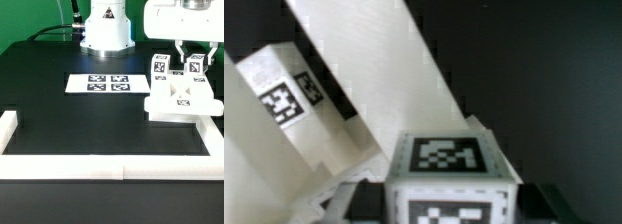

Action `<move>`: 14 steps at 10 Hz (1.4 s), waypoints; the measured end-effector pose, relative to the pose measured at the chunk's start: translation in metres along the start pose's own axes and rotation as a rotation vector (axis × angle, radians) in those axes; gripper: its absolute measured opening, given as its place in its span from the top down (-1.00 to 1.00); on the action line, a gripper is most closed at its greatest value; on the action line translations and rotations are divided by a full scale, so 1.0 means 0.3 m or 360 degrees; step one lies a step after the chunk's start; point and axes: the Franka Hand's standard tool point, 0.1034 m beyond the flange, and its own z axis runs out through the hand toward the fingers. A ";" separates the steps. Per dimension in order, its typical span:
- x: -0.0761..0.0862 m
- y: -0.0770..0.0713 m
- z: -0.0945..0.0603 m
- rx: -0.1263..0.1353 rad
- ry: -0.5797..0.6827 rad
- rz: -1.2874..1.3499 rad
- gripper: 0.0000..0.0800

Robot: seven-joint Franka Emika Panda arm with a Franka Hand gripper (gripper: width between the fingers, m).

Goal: Assemble chair

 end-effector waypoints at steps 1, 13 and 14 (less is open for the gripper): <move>-0.001 -0.001 0.000 0.0004 -0.0003 0.0113 0.28; 0.001 0.001 0.004 0.0041 -0.0066 0.1246 0.28; 0.000 -0.001 0.004 0.0044 -0.0070 0.1344 0.28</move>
Offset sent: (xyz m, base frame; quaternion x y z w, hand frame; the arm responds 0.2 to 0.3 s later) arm 0.0000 0.0000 0.0000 0.0000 0.0000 0.1938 0.9810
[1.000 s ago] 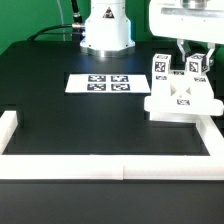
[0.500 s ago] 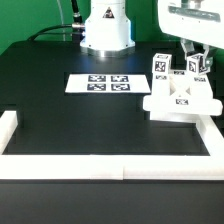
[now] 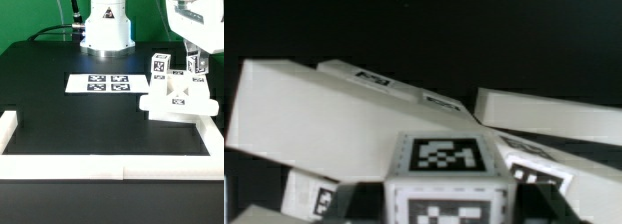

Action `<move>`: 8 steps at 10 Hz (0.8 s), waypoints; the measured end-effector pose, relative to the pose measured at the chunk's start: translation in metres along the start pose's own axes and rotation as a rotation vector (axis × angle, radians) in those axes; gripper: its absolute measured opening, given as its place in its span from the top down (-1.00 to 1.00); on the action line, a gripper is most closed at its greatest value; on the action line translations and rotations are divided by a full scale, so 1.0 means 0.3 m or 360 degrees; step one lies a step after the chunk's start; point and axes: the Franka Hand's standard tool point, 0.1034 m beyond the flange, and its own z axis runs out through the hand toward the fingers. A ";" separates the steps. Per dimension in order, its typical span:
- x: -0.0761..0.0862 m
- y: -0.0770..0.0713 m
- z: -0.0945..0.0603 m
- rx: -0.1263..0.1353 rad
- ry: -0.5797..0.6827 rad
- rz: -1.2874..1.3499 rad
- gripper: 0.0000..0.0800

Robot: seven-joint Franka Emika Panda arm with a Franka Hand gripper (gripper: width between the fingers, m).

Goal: Assemble chair

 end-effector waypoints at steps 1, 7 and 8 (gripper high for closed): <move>-0.003 0.001 0.001 -0.0001 0.0000 0.0084 0.28; -0.006 0.006 -0.006 -0.0077 -0.0014 -0.0218 -0.55; -0.007 0.000 -0.007 -0.0074 -0.0010 -0.0346 -0.61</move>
Offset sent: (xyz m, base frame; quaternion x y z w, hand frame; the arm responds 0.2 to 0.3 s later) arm 0.0000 0.0000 0.0000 0.0000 0.0000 0.0000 1.0000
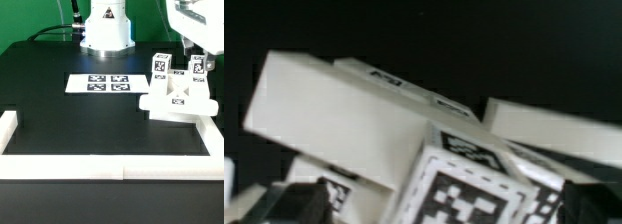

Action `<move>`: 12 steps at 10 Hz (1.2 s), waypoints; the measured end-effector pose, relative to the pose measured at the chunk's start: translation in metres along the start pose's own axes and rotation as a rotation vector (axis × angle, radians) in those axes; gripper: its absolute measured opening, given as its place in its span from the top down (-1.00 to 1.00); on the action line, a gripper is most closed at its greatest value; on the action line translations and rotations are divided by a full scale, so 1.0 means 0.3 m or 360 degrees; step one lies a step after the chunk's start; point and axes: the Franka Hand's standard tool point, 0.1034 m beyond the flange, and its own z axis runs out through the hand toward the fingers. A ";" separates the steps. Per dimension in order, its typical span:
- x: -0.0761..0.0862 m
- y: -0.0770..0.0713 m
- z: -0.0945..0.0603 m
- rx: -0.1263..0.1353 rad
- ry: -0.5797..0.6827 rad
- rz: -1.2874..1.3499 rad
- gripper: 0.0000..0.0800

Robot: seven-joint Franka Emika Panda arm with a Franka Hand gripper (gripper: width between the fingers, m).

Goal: Assemble chair

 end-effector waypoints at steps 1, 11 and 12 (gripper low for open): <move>0.001 0.002 0.002 0.0000 0.0002 -0.0065 -0.62; 0.017 -0.001 -0.002 -0.0119 0.0035 -0.1595 -0.62; 0.023 -0.001 -0.002 -0.0122 0.0029 -0.1780 -0.62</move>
Offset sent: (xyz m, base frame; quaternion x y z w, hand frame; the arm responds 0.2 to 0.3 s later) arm 0.0000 0.0000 0.0000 0.0000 0.0000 -0.1938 0.9810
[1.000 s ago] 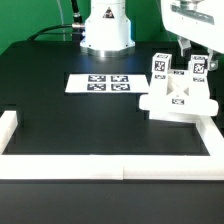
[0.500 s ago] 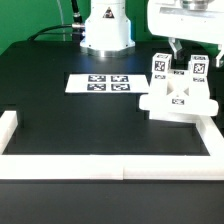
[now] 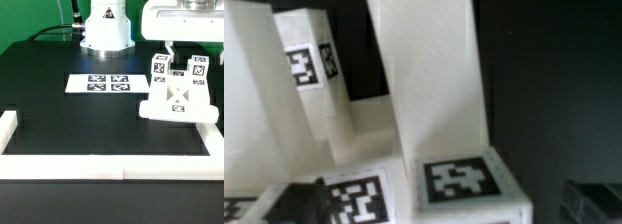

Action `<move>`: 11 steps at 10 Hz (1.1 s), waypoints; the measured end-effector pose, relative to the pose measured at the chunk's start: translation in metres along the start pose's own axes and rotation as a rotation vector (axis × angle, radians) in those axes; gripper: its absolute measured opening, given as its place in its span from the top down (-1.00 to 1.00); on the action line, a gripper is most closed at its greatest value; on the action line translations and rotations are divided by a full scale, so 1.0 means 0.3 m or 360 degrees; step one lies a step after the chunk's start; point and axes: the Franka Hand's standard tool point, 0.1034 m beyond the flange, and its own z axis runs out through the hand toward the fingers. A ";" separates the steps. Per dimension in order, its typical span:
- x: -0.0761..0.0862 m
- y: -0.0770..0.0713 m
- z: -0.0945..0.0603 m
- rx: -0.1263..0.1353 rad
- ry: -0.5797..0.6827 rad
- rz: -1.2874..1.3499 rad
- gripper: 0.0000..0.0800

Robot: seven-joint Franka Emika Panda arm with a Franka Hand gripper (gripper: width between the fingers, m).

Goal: Assemble chair

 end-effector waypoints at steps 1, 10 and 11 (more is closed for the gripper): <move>0.000 0.000 0.000 0.0000 0.0001 -0.0085 -0.62; 0.012 0.024 -0.006 0.0005 0.0006 -0.0114 0.29; 0.013 0.026 -0.006 0.0005 0.0009 -0.0112 0.29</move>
Offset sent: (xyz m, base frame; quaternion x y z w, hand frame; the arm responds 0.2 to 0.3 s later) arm -0.0002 -0.0010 -0.0015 0.0057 0.0030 0.0059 1.0000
